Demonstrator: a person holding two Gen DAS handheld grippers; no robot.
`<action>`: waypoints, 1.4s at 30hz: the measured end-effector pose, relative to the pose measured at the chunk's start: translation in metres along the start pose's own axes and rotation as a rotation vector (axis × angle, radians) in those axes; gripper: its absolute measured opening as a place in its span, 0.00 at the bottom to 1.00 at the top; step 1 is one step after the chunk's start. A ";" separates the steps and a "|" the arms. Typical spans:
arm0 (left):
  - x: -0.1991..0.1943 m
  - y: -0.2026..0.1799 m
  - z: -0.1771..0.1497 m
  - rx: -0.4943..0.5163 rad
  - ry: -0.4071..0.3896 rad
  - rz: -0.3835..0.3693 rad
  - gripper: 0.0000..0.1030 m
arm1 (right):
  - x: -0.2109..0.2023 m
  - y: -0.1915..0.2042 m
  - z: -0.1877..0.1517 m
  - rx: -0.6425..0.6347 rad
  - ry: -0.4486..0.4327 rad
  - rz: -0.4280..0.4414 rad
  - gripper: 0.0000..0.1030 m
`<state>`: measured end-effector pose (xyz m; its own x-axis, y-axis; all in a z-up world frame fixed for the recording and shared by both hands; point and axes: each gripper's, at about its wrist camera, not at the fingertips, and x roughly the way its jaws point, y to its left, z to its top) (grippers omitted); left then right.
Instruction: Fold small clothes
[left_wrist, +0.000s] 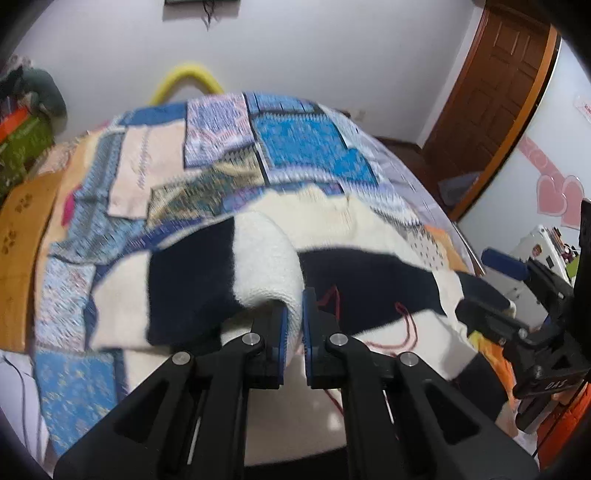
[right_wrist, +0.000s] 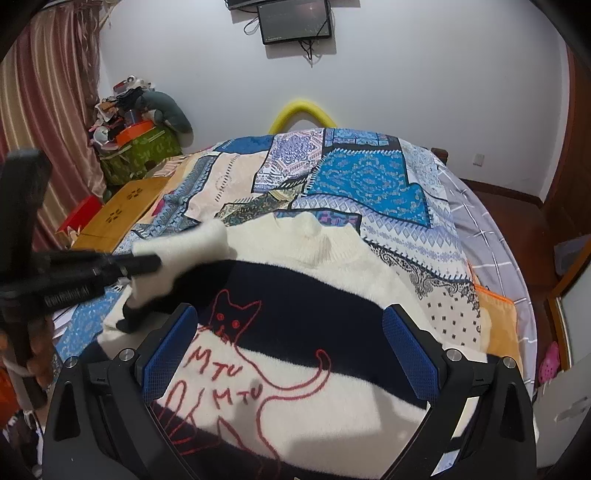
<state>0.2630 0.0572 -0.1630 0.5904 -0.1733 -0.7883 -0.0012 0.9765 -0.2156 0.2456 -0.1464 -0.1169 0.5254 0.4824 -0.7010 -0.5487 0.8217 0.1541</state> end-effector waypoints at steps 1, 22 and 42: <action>0.003 -0.002 -0.003 -0.002 0.014 -0.006 0.06 | 0.000 0.000 -0.001 0.001 0.004 0.001 0.97; -0.049 0.056 -0.016 -0.032 -0.036 0.160 0.57 | 0.027 0.058 0.010 -0.105 0.072 0.060 0.97; -0.009 0.149 -0.069 -0.149 0.130 0.212 0.59 | 0.108 0.141 0.010 -0.363 0.250 0.099 0.77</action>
<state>0.2016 0.1951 -0.2276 0.4563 0.0083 -0.8898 -0.2379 0.9647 -0.1131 0.2317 0.0246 -0.1635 0.3096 0.4286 -0.8488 -0.8046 0.5937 0.0063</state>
